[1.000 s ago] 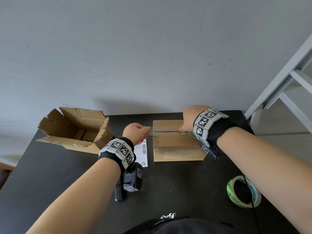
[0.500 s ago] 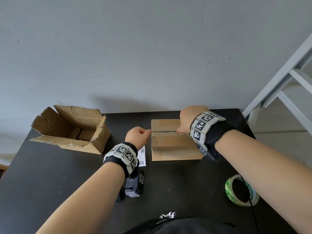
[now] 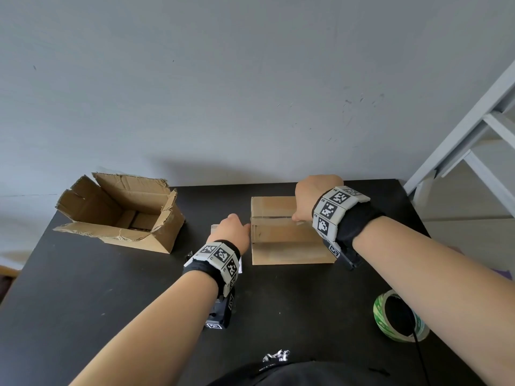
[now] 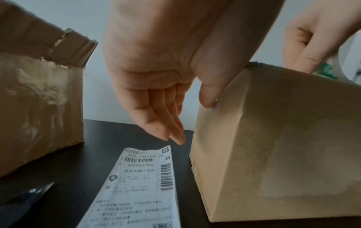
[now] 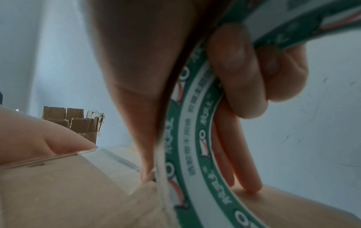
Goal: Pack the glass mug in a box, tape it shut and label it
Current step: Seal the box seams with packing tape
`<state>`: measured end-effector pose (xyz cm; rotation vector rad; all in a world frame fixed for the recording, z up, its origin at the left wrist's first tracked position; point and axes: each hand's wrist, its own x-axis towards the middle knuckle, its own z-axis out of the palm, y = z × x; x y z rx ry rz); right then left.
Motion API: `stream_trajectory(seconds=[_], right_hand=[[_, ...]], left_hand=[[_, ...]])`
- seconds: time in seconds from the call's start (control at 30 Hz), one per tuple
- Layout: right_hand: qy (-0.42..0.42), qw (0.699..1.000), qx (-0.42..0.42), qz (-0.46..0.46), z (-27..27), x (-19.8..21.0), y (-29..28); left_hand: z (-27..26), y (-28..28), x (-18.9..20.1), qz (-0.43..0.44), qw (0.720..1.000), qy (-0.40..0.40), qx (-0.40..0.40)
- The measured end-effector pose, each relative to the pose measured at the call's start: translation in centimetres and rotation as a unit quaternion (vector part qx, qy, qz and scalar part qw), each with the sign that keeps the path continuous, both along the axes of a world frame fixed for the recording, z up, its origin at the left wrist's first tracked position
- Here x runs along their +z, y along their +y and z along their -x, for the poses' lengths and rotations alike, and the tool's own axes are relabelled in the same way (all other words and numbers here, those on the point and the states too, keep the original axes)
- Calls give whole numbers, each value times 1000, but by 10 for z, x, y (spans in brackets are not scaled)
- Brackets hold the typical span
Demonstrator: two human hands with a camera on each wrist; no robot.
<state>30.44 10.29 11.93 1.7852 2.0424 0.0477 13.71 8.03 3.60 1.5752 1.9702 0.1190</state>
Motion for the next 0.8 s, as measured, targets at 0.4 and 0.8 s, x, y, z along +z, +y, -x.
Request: stream_trajectory(seconds=[0.4,0.8], right_hand=[[31,1000,0,1,-3,5,-3],[319,940,-96,69,-56,17,-12]], left_hand=[[-28,-32,9,-186,971,-4,-147],[-31,-40,-1,-155,930,175,-282]])
